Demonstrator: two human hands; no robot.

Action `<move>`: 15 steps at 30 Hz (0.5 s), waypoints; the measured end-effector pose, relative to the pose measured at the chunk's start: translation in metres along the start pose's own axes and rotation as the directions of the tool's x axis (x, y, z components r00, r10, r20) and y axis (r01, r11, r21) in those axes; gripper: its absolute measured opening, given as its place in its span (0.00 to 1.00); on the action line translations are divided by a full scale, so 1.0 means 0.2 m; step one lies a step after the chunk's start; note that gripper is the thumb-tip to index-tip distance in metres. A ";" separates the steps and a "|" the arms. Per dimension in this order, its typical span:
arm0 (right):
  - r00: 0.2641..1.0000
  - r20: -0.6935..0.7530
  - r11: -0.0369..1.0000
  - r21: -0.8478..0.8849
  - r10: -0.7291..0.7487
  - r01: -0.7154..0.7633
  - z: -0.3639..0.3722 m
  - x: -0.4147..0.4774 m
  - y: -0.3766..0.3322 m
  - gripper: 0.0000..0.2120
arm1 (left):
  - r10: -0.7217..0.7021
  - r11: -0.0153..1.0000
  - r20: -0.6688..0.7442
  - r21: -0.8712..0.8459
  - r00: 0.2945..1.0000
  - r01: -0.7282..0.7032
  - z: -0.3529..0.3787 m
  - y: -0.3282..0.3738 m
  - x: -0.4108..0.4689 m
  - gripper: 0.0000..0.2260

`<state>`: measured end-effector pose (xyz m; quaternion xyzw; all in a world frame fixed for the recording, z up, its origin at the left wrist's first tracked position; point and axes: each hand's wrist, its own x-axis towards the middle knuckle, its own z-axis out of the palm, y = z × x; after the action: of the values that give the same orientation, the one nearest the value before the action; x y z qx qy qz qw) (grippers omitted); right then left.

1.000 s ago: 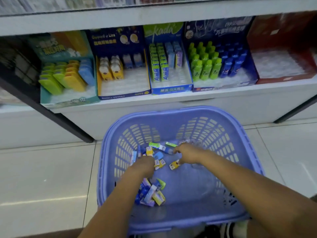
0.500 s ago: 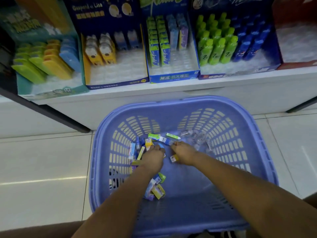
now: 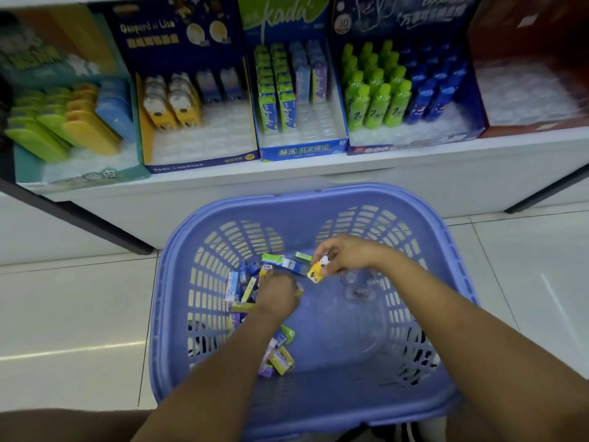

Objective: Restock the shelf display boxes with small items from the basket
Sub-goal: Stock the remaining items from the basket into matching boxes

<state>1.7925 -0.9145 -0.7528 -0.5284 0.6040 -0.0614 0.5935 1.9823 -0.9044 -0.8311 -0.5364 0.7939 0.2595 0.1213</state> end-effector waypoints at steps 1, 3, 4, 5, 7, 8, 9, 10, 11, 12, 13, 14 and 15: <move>1.000 0.003 0.998 0.064 -0.021 0.021 -0.03 -0.03 -0.03 0.11 | -0.078 0.968 -0.013 -0.242 0.997 0.073 -0.05 0.02 0.00 0.06; 0.998 -0.001 0.979 0.193 -0.070 0.069 -0.08 -0.09 -0.09 0.11 | -0.208 0.693 0.067 -0.694 0.976 0.195 -0.18 0.07 -0.01 0.06; 0.995 -0.010 0.960 0.263 -0.095 0.094 -0.10 -0.13 -0.13 0.11 | -0.227 0.493 0.127 -0.840 0.965 0.227 -0.24 0.09 -0.02 0.07; 0.993 -0.022 0.934 0.336 -0.120 0.120 -0.12 -0.16 -0.17 0.11 | -0.203 0.276 0.200 -0.928 0.959 0.252 -0.31 0.12 -0.03 0.07; 0.983 -0.054 0.864 0.470 -0.177 0.182 -0.16 -0.22 -0.25 0.11 | -0.047 -0.075 0.292 -0.955 0.955 0.288 -0.46 0.14 -0.06 0.06; 0.974 -0.079 0.825 0.520 -0.213 0.223 -0.18 -0.25 -0.31 0.11 | 0.034 -0.178 0.288 -0.940 0.957 0.290 -0.53 0.13 -0.08 0.06; 0.961 -0.115 0.786 0.556 -0.252 0.272 -0.19 -0.28 -0.36 0.11 | 0.106 -0.248 0.258 -0.928 0.960 0.277 -0.61 0.11 -0.10 0.07; 0.943 -0.167 0.746 0.577 -0.290 0.331 -0.20 -0.31 -0.42 0.11 | 0.160 -0.299 0.212 -0.920 0.964 0.252 -0.68 0.09 -0.12 0.08; 0.917 -0.230 0.709 0.582 -0.327 0.399 -0.20 -0.33 -0.49 0.11 | 0.188 -0.338 0.165 -0.915 0.968 0.222 -0.75 0.06 -0.15 0.09; 0.884 -0.298 0.679 0.567 -0.360 0.467 -0.20 -0.34 -0.55 0.12 | 0.193 -0.361 0.118 -0.915 0.974 0.182 -0.82 0.03 -0.18 0.09; 0.847 -0.364 0.665 0.527 -0.386 0.529 -0.20 -0.35 -0.62 0.12 | 0.178 -0.365 0.069 -0.922 0.982 0.131 -0.88 0.00 -0.21 0.08; 0.810 -0.425 0.670 0.465 -0.404 0.578 -0.20 -0.35 -0.68 0.12 | 0.149 -0.355 0.015 -0.933 0.989 0.067 -0.95 -0.03 -0.23 0.07; 0.774 -0.478 0.690 0.389 -0.415 0.610 -0.19 -0.34 -0.75 0.11 | 0.114 -0.336 -0.045 -0.942 0.993 -0.004 -1.01 -0.07 -0.26 0.06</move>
<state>1.8289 -0.9513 -0.5923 -0.4753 0.4840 -0.4833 0.5534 2.0330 -0.9762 -0.6419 -0.3582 0.2686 0.8209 -0.3544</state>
